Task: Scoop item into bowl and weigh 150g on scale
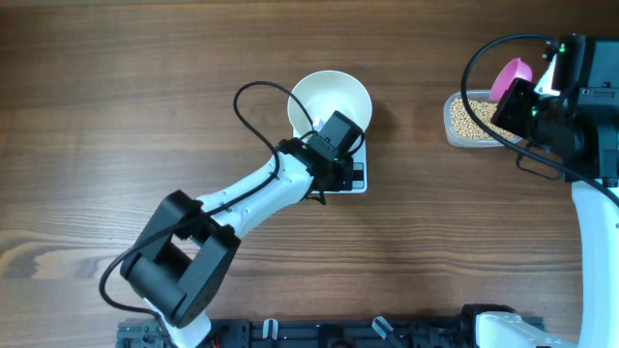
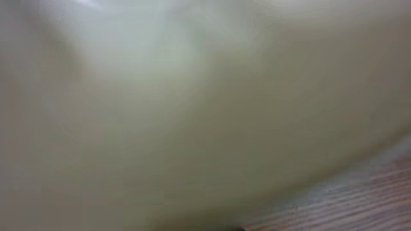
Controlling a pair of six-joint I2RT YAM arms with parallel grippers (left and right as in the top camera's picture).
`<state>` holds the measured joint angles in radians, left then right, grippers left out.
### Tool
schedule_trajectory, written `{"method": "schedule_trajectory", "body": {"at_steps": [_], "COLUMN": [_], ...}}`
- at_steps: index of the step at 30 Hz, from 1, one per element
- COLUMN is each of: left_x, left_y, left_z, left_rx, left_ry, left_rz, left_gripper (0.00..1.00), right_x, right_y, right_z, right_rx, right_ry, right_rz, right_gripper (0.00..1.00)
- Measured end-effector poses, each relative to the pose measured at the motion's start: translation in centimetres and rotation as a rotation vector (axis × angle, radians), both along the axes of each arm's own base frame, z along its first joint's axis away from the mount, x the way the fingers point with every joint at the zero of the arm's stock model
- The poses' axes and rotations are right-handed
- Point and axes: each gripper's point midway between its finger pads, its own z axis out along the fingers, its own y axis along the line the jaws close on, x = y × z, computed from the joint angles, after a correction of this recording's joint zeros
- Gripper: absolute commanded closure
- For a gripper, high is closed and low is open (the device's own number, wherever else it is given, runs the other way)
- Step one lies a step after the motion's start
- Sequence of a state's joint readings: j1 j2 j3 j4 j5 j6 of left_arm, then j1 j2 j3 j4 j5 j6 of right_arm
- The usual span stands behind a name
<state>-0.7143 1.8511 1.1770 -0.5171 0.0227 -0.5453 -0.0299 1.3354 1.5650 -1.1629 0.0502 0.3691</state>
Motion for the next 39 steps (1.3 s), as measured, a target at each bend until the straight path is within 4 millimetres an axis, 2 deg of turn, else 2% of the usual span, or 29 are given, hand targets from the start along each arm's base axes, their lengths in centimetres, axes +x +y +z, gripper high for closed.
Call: {"method": "schedule_trajectory", "body": {"at_steps": [4, 12, 39], "left_x": [1.02, 1.11, 1.2], "left_y": [-0.32, -0.03, -0.11], "left_z": [-0.12, -0.72, -0.69], "left_rx": [-0.005, 0.016, 0.013], "left_ry": [-0.041, -0.039, -0.043], "left_rz": [0.009, 0.015, 0.015], "left_gripper": [0.96, 0.96, 0.96], "right_x": [0.01, 0.0, 0.37], "right_y": [0.0, 0.0, -0.01], "right_z": [0.01, 0.0, 0.28], "right_rx": [0.0, 0.0, -0.001], "right_ry": [0.0, 0.0, -0.019], "right_rz": [0.0, 0.0, 0.0], "right_gripper": [0.96, 0.96, 0.96]}}
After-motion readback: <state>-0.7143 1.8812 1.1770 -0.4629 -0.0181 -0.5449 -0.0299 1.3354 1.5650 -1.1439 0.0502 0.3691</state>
